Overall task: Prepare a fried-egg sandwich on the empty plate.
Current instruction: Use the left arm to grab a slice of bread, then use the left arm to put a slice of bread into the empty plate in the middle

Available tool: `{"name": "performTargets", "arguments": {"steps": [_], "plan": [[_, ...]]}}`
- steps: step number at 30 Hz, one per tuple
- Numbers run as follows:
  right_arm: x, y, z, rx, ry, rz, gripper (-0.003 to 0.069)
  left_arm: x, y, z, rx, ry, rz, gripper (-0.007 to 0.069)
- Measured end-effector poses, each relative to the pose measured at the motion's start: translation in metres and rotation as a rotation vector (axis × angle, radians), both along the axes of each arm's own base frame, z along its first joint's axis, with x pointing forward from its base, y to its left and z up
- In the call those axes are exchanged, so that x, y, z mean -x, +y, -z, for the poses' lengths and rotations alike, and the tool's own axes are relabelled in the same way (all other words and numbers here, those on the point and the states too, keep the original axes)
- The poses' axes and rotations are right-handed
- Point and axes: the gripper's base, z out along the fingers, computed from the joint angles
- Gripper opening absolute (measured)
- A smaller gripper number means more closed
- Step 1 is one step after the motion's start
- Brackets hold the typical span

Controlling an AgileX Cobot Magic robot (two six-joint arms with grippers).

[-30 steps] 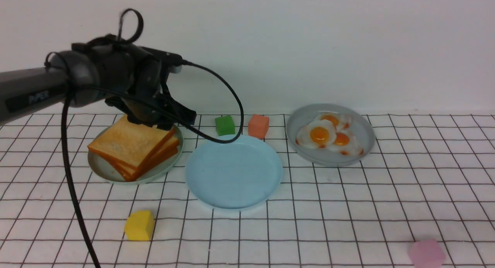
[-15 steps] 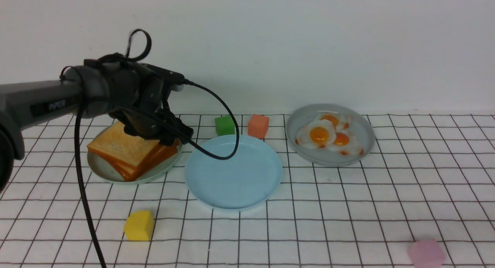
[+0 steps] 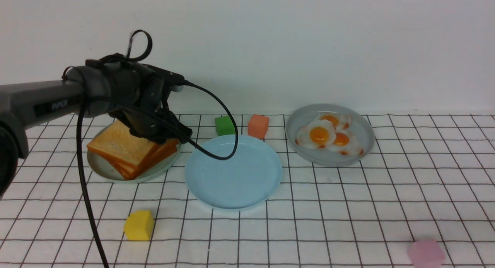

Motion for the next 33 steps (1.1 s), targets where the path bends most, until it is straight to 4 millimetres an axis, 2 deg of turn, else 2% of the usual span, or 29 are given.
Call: {"name": "performTargets", "arguments": {"steps": [2,4,6,7,9,10,11,13,14,15,16,20,22,27,33], "plan": [[0.0,0.0,0.0,0.0,0.0,0.0,0.0018,0.003,0.0,-0.007,0.011,0.009,-0.011,0.0062],[0.0,0.0,0.0,0.0,0.001,0.0,0.0018,0.008,0.001,-0.014,0.015,0.019,-0.021,0.0036],[0.0,0.0,0.0,0.0,0.001,0.0,0.002,0.02,-0.001,-0.04,0.022,0.005,-0.023,0.0027],[0.0,0.0,0.0,0.0,0.001,0.0,0.002,0.022,-0.003,-0.045,0.025,-0.001,-0.021,0.0027],[0.0,0.0,0.0,0.001,0.0,-0.001,0.002,0.038,-0.018,-0.076,0.05,-0.045,0.015,0.0027],[0.0,0.0,0.0,0.0,0.001,-0.001,0.002,0.048,-0.035,-0.088,0.065,-0.058,0.053,0.0027],[0.0,0.0,0.0,0.0,0.001,-0.001,0.002,0.05,-0.037,-0.089,0.069,-0.055,0.058,0.0027],[0.0,0.0,0.0,0.001,0.0,-0.002,0.0022,0.068,-0.069,-0.097,0.086,-0.05,0.136,0.0027],[0.0,0.0,0.0,0.001,0.0,-0.003,0.0022,0.076,-0.086,-0.094,0.09,-0.036,0.182,0.0027],[0.0,0.0,0.0,0.001,0.0,-0.003,0.0022,0.079,-0.092,-0.093,0.091,-0.031,0.195,0.0027],[0.0,0.0,0.0,0.002,0.0,-0.002,0.0024,0.086,-0.11,-0.086,0.088,-0.009,0.239,0.0027],[0.0,0.0,0.0,0.003,-0.001,-0.002,0.0028,0.098,-0.145,-0.063,0.071,0.02,0.329,0.0027],[0.0,0.0,0.0,0.003,-0.001,-0.002,0.0029,0.097,-0.155,-0.053,0.078,0.008,0.354,0.0027],[0.0,0.0,0.0,0.004,0.003,-0.003,0.0031,0.09,-0.163,-0.038,0.094,-0.023,0.376,0.0034],[0.001,0.0,0.001,0.006,0.009,-0.005,0.0031,0.084,-0.164,-0.021,0.041,-0.027,0.397,0.0174]]}}
